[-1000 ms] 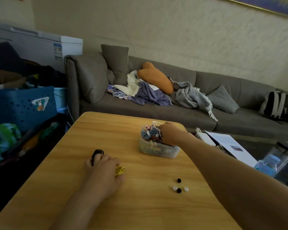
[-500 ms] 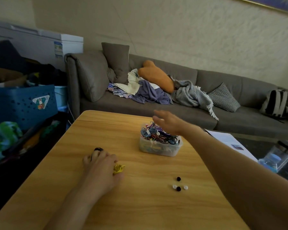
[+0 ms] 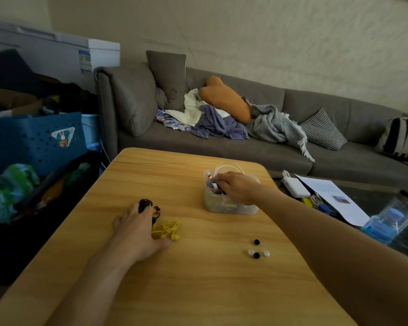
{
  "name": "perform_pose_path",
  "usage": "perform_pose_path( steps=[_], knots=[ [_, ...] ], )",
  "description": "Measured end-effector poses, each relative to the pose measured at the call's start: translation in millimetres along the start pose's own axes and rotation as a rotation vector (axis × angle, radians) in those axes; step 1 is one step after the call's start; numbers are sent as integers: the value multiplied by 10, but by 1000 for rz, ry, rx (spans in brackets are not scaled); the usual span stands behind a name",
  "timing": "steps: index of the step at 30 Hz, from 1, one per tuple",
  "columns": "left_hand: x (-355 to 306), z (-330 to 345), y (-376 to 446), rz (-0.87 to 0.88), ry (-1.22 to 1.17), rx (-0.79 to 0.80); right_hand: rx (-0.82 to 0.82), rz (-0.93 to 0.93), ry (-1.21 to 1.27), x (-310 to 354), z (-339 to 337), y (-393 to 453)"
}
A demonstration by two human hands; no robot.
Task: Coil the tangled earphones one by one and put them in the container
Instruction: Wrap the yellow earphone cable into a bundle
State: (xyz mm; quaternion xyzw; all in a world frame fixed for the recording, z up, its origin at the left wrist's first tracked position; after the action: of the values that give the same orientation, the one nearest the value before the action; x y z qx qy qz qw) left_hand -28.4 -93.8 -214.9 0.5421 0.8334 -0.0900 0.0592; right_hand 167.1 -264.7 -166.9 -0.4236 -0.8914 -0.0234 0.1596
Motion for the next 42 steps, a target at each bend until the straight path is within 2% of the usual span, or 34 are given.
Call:
perform_pose_path(
  steps=[5, 8, 11, 13, 17, 21, 23, 26, 28, 30, 32, 39, 42],
  knots=[
    [17, -34, -64, 6, -69, 8, 103, 131, -143, 86, -153, -40],
    [32, -66, -89, 18, -75, -22, -112, 113, -287, 308, -426, -145],
    [2, -114, -90, 74, -91, -102, -386, -68, -319, 717, -516, -336],
    [-62, -152, -91, 131, -108, -158, -502, -144, -253, 878, -447, -455],
    [-147, -189, -91, 195, -175, -226, -571, -133, -70, 801, -287, -484],
    [-135, -316, -150, 138, -540, -283, -708, -244, 275, 781, -230, -729],
    [-199, -338, -192, 121, -805, -240, -671, -227, 497, 786, -124, -905],
    [-333, -266, -269, 66, -1225, -84, -543, -142, 824, 722, 141, -1092],
    [-395, -166, -301, 1, -1369, -4, -465, -112, 959, 687, 329, -1197],
    [-417, -84, -327, -42, -1477, 57, -421, -124, 975, 701, 450, -1273],
    [-458, -30, -358, -51, -1494, 94, -407, -127, 933, 690, 520, -1323],
    [-576, 87, -477, -3, -1256, 176, -371, -98, 953, 628, 717, -1402],
    [-565, 111, -455, 13, -1236, 148, -329, -191, 783, 689, 686, -1402]
  ],
)
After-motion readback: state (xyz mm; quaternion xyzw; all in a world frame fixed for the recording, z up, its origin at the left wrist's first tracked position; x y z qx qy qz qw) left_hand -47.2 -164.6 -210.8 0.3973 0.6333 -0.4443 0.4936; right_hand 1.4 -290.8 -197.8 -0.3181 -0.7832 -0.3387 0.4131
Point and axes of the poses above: each hand's wrist, its own y-axis towards the middle knuckle, its own z-axis out of the palm, x = y × z, the point moved 7 cm from there along y, towards the middle knuckle, and after that the axes turned 7 degrees about y, right-handed, at the moved point
